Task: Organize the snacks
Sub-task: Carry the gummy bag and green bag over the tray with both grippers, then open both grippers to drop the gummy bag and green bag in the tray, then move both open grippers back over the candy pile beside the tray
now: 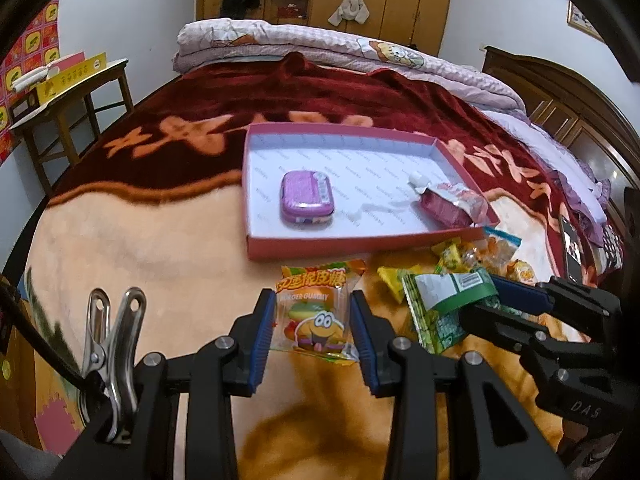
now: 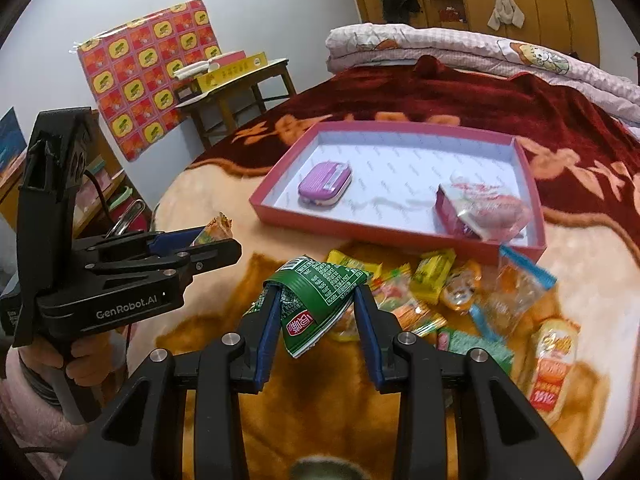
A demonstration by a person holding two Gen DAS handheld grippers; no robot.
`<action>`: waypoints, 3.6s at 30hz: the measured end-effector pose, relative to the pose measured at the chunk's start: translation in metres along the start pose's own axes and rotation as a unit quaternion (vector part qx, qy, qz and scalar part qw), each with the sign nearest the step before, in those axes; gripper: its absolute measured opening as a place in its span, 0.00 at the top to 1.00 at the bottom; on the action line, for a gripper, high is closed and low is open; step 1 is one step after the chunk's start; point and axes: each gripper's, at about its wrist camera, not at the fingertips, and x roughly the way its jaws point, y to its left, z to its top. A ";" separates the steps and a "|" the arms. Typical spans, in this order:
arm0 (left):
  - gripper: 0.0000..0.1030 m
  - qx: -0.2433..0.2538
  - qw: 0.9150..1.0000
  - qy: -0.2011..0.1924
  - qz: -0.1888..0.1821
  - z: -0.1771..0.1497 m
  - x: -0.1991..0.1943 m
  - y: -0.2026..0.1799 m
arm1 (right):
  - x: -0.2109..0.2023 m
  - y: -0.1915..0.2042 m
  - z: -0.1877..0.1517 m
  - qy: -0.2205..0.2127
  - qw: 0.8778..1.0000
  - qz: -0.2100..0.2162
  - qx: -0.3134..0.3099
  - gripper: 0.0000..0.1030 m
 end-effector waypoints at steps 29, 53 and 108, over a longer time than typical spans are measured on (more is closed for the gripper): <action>0.62 0.033 0.999 0.029 -0.028 0.057 0.080 -0.033 | 0.038 -0.051 0.045 -0.021 0.997 -0.069 0.040 0.64; 0.61 0.039 0.998 0.040 0.011 0.064 0.111 -0.028 | 0.053 -0.067 0.044 -0.012 0.993 -0.110 0.043 0.63; 0.38 0.024 0.999 0.026 -0.001 0.022 0.035 -0.046 | -0.021 -0.069 -0.004 -0.036 0.993 -0.065 0.092 0.47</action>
